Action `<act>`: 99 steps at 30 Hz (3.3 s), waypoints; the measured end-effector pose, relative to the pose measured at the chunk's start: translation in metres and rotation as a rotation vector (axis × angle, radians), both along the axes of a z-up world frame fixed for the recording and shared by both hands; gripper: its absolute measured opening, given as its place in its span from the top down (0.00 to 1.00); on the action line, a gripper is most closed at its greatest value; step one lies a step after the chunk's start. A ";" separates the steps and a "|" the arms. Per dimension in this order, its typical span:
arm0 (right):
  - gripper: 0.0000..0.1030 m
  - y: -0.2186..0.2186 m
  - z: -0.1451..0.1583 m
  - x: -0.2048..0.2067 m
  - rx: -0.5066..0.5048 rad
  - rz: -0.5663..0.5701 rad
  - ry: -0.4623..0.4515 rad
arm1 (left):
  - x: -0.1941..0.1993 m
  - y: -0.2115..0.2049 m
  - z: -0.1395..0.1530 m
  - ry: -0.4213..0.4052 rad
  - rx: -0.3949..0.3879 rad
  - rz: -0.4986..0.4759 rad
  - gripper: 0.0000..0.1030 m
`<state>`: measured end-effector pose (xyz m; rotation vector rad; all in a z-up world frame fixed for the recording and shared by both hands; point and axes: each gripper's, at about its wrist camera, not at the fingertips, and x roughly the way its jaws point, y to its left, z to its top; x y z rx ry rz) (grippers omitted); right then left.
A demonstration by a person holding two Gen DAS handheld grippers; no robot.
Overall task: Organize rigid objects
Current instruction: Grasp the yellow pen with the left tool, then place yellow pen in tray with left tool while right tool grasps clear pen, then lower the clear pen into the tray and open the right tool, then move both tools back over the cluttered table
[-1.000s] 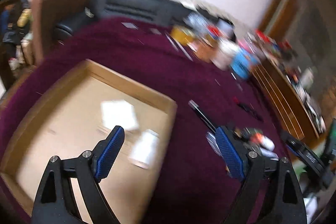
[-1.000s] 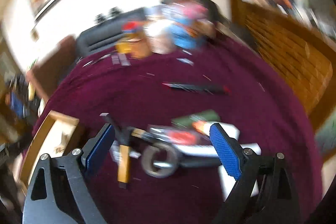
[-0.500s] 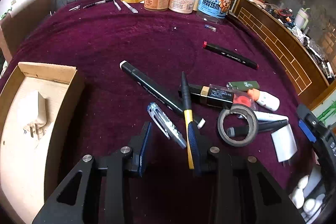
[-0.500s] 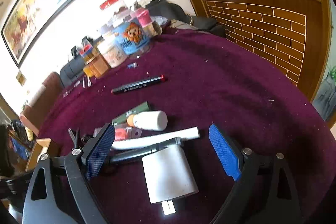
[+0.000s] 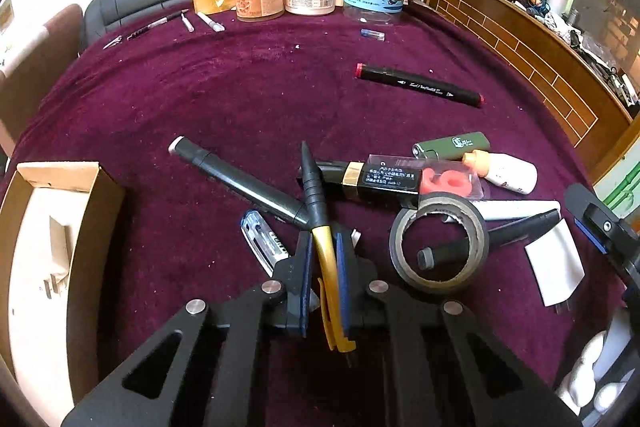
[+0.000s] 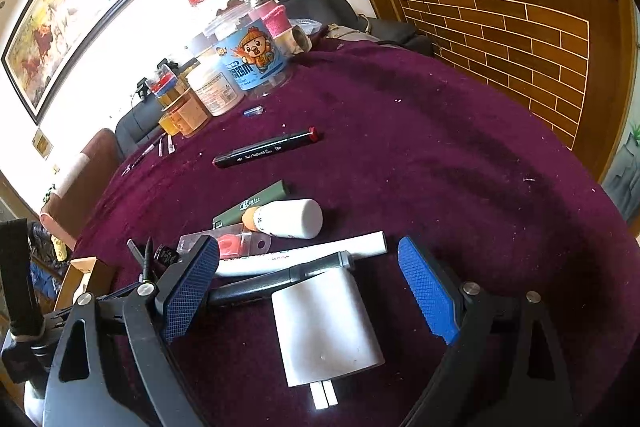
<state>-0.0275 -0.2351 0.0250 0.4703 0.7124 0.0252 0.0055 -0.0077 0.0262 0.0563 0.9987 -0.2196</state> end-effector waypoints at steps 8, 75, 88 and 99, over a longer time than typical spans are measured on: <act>0.11 0.001 -0.002 0.001 -0.013 0.005 0.018 | 0.003 0.012 0.000 0.032 -0.110 0.028 0.95; 0.86 0.322 0.026 0.085 -0.039 0.666 0.220 | 0.001 0.297 0.006 0.018 -0.392 0.397 0.51; 0.59 0.228 0.073 0.042 -0.218 0.444 -0.152 | -0.137 0.260 0.068 -0.158 -0.342 0.449 0.48; 0.49 0.208 0.046 0.035 -0.349 0.414 -0.379 | -0.291 0.245 0.174 -0.360 -0.181 0.804 0.42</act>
